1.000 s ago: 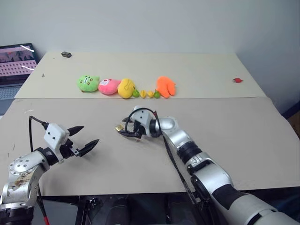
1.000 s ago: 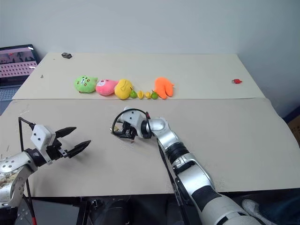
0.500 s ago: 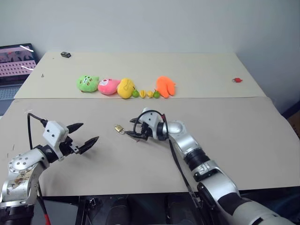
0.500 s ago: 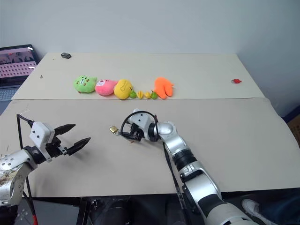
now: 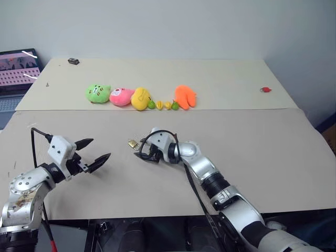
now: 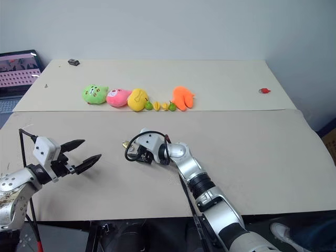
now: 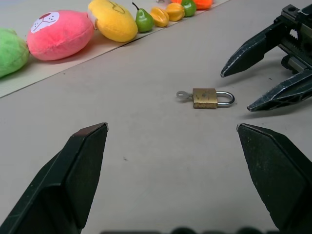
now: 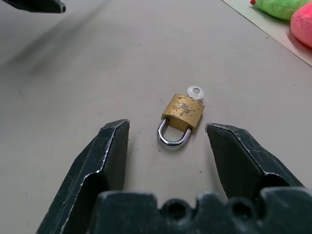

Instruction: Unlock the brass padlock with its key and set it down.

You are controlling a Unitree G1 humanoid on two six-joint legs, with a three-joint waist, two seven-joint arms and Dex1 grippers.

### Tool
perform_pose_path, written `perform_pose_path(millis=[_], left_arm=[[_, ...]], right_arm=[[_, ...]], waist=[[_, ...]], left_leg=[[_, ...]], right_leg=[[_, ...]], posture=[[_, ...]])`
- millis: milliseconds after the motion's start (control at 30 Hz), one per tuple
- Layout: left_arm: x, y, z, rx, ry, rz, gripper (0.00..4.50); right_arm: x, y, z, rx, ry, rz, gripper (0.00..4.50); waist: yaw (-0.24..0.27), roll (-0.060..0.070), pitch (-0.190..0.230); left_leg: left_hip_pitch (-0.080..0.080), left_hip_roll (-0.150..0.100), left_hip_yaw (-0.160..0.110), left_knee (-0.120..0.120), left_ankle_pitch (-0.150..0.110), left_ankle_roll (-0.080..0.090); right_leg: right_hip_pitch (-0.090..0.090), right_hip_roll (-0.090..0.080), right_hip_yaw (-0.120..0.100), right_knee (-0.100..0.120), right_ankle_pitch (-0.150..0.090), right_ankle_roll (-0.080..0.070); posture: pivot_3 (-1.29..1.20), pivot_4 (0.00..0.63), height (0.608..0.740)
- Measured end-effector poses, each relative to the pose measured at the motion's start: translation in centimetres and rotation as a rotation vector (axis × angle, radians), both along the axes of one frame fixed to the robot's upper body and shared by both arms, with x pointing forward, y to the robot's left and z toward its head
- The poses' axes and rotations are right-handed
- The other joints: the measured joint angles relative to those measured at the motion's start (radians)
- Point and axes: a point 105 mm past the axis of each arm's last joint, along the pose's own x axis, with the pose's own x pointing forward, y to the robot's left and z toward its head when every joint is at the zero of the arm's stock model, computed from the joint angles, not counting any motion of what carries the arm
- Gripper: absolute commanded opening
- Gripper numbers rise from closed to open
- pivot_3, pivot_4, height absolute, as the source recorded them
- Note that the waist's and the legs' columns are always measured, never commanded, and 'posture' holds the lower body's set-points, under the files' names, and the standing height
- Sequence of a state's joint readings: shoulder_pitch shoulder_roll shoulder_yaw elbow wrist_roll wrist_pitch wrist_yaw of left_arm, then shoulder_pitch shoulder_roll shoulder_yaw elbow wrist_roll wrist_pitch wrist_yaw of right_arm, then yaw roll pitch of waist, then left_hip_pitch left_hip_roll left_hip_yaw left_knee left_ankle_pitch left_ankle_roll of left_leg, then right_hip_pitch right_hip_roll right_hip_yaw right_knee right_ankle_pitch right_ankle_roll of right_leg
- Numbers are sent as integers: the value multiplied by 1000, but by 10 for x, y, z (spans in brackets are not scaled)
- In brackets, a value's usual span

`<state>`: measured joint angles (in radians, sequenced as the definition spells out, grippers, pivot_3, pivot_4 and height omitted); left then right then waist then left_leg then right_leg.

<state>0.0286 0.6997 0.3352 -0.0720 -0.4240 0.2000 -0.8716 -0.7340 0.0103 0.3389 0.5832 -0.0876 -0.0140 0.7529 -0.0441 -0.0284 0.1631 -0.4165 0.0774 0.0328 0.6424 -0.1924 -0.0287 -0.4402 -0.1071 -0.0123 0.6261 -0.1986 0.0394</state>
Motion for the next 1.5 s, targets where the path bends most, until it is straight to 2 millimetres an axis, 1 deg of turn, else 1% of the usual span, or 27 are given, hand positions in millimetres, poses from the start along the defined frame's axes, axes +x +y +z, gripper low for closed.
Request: perform_pose_path(millis=[500, 800, 1167, 1333, 1367, 1467, 1500], left_arm=[[-1, 4, 1, -7, -7, 26, 4500], [-3, 1, 4, 1, -18, 18, 4500], [-3, 1, 4, 3, -21, 23, 4500], [-3, 2, 4, 2, -22, 29, 4500], [-3, 2, 4, 2, -23, 31, 4500], [-3, 2, 4, 1, -24, 32, 4500], [-3, 2, 4, 1, -24, 33, 4500]], right_arm=[[-1, 13, -13, -39, -30, -38, 3129], [7, 20, -8, -35, -77, -86, 3129], [17, 17, -6, -35, -85, -130, 3129], [19, 15, -7, -34, -72, -132, 1790], [18, 16, -8, -36, -69, -122, 1344], [16, 17, -6, -30, -75, -105, 328], [16, 18, -5, -29, -78, -103, 56]], waist=[[0, 0, 0], [0, 0, 0], [0, 0, 0], [0, 0, 0], [0, 0, 0], [0, 0, 0], [0, 0, 0]], left_leg=[[0, 0, 0, 0, 0, 0], [0, 0, 0, 0, 0, 0], [0, 0, 0, 0, 0, 0], [0, 0, 0, 0, 0, 0], [0, 0, 0, 0, 0, 0], [0, 0, 0, 0, 0, 0], [0, 0, 0, 0, 0, 0]], right_leg=[[0, 0, 0, 0, -1, 0], [0, 0, 0, 0, -1, -1], [0, 0, 0, 0, -1, -2], [0, 0, 0, 0, -1, -2], [0, 0, 0, 0, -1, -2], [0, 0, 0, 0, -1, -2], [0, 0, 0, 0, -1, -2]], posture=[[0, 150, 722], [0, 150, 722], [0, 150, 722], [0, 150, 722], [0, 150, 722], [0, 150, 722], [0, 150, 722]])
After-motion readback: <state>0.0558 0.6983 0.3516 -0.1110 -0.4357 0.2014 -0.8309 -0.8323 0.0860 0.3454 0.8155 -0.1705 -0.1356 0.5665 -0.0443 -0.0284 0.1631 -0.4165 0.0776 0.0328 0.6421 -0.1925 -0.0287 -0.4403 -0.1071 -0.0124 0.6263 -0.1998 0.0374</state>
